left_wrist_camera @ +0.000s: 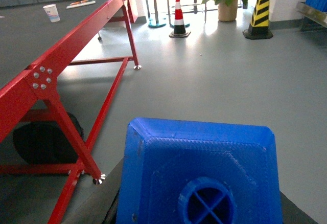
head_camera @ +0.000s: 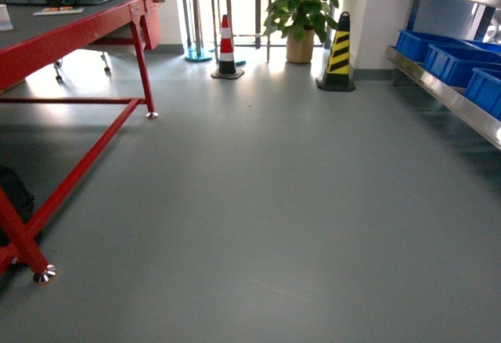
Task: Sort blue parts and orange caps into right shelf containers
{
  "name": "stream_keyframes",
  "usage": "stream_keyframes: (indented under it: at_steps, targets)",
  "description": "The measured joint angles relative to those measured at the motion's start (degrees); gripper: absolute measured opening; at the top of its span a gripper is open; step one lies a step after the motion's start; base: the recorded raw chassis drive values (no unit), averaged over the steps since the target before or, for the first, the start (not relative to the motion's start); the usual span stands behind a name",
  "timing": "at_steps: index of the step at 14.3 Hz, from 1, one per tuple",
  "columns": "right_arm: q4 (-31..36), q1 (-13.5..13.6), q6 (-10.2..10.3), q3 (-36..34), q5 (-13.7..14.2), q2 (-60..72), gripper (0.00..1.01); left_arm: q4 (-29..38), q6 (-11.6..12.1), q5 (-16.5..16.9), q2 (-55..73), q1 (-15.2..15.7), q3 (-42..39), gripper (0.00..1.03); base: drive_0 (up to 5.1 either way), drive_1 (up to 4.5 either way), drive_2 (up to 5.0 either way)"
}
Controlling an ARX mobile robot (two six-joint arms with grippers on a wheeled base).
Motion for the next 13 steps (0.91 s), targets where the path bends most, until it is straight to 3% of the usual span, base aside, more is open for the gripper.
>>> stream_keyframes:
  at_steps: [13]
  targets:
    - [0.0, 0.0, 0.0, 0.0, 0.0, 0.0, 0.41, 0.0, 0.0, -0.1, 0.0, 0.1, 0.0, 0.45, -0.1, 4.26, -4.4]
